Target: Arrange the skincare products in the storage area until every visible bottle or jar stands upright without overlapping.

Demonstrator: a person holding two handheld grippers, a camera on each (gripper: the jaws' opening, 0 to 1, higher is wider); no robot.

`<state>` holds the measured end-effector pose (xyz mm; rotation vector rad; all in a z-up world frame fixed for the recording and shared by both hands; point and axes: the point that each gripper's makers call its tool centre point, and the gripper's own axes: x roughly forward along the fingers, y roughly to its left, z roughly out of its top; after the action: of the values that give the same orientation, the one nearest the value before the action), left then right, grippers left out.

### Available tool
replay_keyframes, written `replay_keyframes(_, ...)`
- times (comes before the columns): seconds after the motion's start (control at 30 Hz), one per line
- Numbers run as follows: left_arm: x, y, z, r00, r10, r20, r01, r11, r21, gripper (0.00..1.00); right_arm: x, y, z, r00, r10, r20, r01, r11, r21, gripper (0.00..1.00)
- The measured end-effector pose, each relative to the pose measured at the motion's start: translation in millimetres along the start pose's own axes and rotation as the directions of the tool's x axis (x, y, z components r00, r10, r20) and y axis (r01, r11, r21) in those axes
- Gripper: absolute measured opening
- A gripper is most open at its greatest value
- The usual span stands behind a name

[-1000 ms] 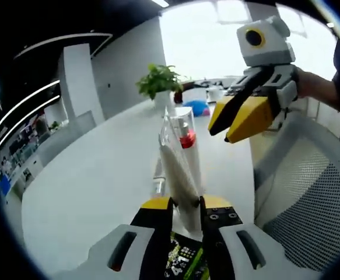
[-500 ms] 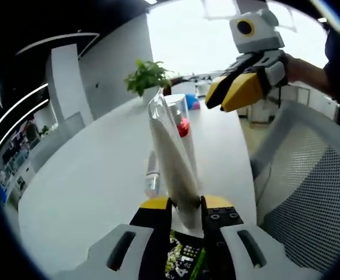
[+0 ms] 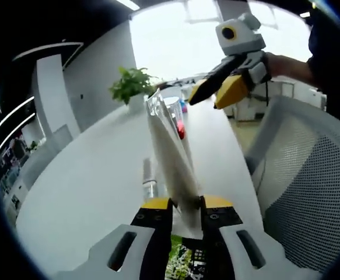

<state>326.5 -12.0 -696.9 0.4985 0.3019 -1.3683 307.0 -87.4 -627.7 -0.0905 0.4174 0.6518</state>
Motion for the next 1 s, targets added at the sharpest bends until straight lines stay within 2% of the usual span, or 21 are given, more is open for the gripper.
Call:
replay_keyframes(0.2, 4, 3.6, 1.8, 0.999, -0.033, 0.003, 0.033, 0.999, 0.023, 0.15, -1, -10, -8.0, 0.999, -0.034, -0.020, 0.034, 0.999, 0.012, 0.50)
replay_keyframes(0.33, 7, 5.0, 3.0, 0.998, -0.058, 0.002, 0.058, 0.997, 0.049, 0.15, 1, -14, -16.8, 0.998, -0.040, -0.039, 0.041, 0.999, 0.022, 0.55)
replay_keyframes(0.7, 16, 10.9, 6.5, 0.995, -0.095, 0.010, 0.094, 0.991, 0.095, 0.15, 6, -14, -25.9, 0.995, -0.031, -0.090, 0.032, 0.999, 0.008, 0.56)
replay_keyframes(1.0, 19, 11.8, 8.3, 0.992, -0.125, 0.022, 0.121, 0.984, 0.135, 0.16, 7, -15, -26.3, 0.995, -0.024, -0.101, 0.025, 1.000, 0.008, 0.55)
